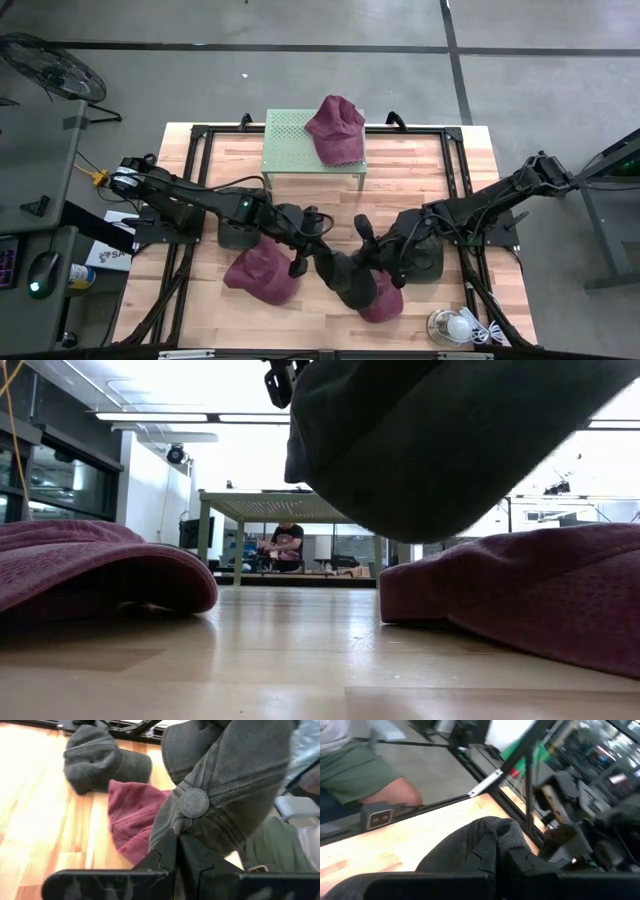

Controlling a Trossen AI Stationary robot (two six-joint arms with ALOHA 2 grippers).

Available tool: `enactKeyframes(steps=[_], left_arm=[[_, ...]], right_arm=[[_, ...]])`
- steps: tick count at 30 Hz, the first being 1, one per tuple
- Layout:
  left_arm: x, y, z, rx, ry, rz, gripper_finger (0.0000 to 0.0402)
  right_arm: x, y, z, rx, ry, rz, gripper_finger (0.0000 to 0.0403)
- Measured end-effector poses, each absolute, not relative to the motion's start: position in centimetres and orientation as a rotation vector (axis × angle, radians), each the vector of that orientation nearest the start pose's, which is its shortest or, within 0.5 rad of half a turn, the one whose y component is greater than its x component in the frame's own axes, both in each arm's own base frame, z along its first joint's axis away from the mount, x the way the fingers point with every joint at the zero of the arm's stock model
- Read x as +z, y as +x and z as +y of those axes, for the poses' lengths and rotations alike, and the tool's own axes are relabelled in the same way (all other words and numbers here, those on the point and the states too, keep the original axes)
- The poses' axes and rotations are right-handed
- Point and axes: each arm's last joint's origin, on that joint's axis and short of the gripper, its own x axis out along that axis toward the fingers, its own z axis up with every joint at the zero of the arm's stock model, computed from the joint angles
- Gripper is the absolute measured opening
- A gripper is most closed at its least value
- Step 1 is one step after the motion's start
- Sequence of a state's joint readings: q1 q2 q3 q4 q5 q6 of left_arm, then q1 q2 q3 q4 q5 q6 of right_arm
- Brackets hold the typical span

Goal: Pick & Place hat
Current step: Put the top left black cap on the left side of the shelf

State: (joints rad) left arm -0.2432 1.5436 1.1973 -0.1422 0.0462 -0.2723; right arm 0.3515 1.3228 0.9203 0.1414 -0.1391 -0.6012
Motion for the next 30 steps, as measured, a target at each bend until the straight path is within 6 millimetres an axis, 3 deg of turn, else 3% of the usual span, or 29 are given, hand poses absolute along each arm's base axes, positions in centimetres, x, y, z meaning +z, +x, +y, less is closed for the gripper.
enactKeyframes(steps=[5, 12, 19, 30], left_arm=[[29.2, 33.7, -8.4, -0.184, -0.209, 0.553, 0.0002], [29.4, 33.5, -8.3, -0.164, -0.222, 0.554, 0.0001], [30.8, 31.9, -7.9, -0.143, -0.232, 0.567, 0.0], [33.7, 28.0, -6.9, -0.119, -0.264, 0.584, 0.0]], right_arm=[[29.5, 27.9, 10.3, 0.38, -0.538, 0.157, 0.0026], [29.5, 27.9, 10.1, 0.295, -0.463, 0.194, 0.0111], [29.1, 27.4, 10.4, 0.114, -0.469, 0.28, 0.0183], [28.4, 26.6, 10.6, -0.098, -0.403, 0.371, 0.0206]])
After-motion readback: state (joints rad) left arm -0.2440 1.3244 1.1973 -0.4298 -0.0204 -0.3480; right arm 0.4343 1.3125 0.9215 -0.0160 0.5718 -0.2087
